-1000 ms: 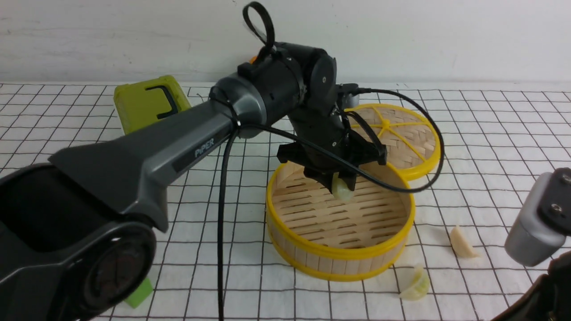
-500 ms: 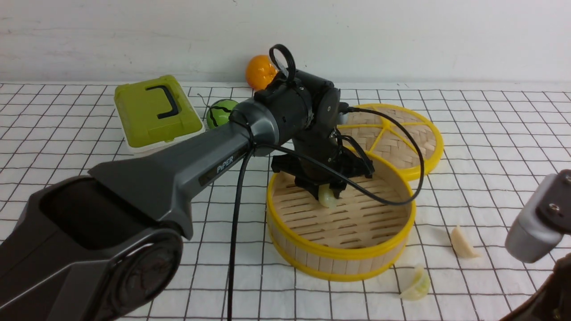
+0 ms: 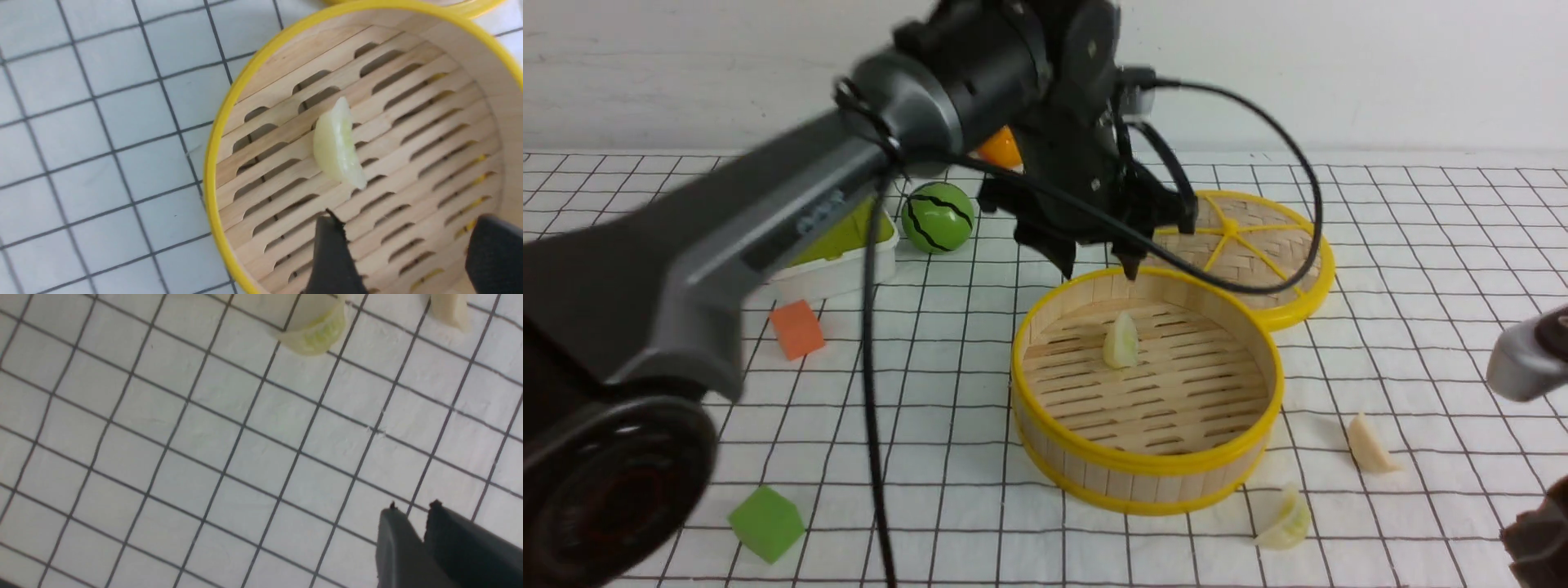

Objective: Put the dumplings into the steamer on the table with the white tablecloth.
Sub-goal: 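Reach for and grasp a dumpling lying on the table beside the steamer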

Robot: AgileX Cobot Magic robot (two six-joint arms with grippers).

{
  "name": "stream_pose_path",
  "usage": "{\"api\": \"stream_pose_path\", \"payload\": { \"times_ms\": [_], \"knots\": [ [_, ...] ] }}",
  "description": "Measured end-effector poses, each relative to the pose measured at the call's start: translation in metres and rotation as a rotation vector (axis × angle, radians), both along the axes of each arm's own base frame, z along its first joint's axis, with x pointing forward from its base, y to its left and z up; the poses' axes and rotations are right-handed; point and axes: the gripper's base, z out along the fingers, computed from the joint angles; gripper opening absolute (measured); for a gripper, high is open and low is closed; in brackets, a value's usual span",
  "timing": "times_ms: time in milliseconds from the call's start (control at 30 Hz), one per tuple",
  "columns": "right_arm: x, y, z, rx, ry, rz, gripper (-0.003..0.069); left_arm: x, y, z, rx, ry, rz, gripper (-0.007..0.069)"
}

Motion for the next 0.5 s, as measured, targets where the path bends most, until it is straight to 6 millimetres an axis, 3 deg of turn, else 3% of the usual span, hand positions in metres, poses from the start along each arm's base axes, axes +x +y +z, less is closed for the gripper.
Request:
{"api": "stream_pose_path", "payload": {
  "times_ms": [67,133,167,267,300,333,400,500],
  "knots": [
    [0.006,0.003,-0.001,0.018,-0.022,-0.015,0.0127,-0.013,0.011,0.029,-0.006,-0.055,-0.022,0.0413],
    [0.011,0.005,-0.003,0.024,-0.024,-0.023,0.0142,-0.023,0.019,0.045,-0.013,-0.085,-0.026,0.0404],
    [0.019,0.008,-0.008,0.029,-0.011,-0.036,0.0173,-0.036,0.03,0.062,-0.015,-0.117,-0.027,0.0388],
    [0.032,0.016,-0.02,0.037,0.023,-0.049,0.0248,-0.065,0.052,0.08,-0.007,-0.131,-0.026,0.0356],
    [0.033,0.016,-0.02,0.038,0.023,-0.049,0.0254,-0.067,0.054,0.081,-0.005,-0.131,-0.025,0.0351],
    [0.04,0.02,-0.028,0.048,0.049,-0.063,0.03,-0.087,0.068,0.082,0.009,-0.116,-0.027,0.0329],
    [0.047,0.023,-0.033,0.06,0.065,-0.082,0.0332,-0.101,0.078,0.085,0.012,-0.112,-0.027,0.0313],
    [0.067,0.027,-0.051,0.088,0.087,-0.143,0.0403,-0.138,0.105,0.066,0.055,-0.047,-0.031,0.0271]
  ]
}}
